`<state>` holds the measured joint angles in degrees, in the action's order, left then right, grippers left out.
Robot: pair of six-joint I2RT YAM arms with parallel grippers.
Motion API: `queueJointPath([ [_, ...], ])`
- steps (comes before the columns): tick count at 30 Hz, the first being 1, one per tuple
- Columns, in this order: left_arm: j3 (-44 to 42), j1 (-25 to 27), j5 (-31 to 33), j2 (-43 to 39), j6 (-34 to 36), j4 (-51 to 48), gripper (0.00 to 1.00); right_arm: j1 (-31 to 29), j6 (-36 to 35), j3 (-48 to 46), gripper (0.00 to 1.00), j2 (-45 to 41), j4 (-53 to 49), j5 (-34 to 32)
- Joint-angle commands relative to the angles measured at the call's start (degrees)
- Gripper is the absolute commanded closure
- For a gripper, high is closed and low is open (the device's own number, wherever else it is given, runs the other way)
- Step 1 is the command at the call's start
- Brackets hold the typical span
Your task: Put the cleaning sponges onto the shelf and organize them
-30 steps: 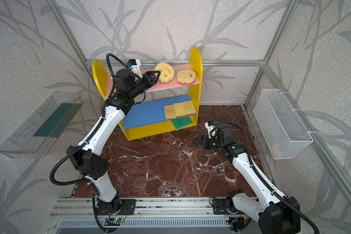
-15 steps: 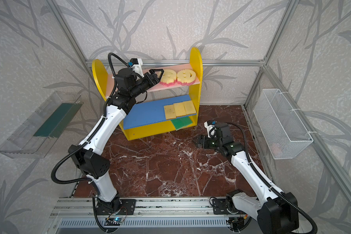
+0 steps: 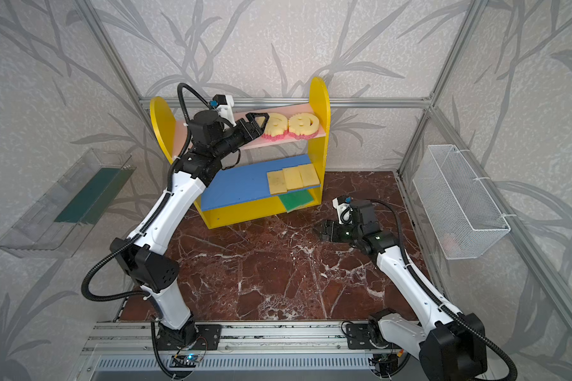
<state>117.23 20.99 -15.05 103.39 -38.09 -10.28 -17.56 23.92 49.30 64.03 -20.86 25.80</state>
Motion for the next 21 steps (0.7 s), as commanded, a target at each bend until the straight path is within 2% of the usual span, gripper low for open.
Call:
queueJointPath([
  [1,1.3,1.4,3.2,-3.5,5.1,-6.0,0.10,-0.1,-1.6,-0.1,0.15,-1.7,0.2,-1.4],
  [4,0.3,2.8,5.6,-6.5,9.1,-9.1,0.08,0.1,-1.1,-0.3,0.13,-3.2,1.0,-2.5],
  [9,-9.1,5.6,10.5,-15.6,14.2,-9.6,0.07,0.0,-1.1,0.2,0.11,-5.8,1.8,-4.6],
  [12,-19.1,6.1,12.2,-23.4,13.9,-7.8,0.01,0.1,-2.6,-0.4,0.07,-7.7,2.6,-7.5],
  [16,-33.1,6.2,15.0,-35.1,12.5,-7.7,0.01,0.1,-4.8,-3.3,0.03,-9.8,5.8,-12.3],
  [21,-50.2,6.2,16.1,-46.6,7.4,-9.8,0.01,0.1,-6.2,-9.1,0.01,-10.8,11.9,-19.9],
])
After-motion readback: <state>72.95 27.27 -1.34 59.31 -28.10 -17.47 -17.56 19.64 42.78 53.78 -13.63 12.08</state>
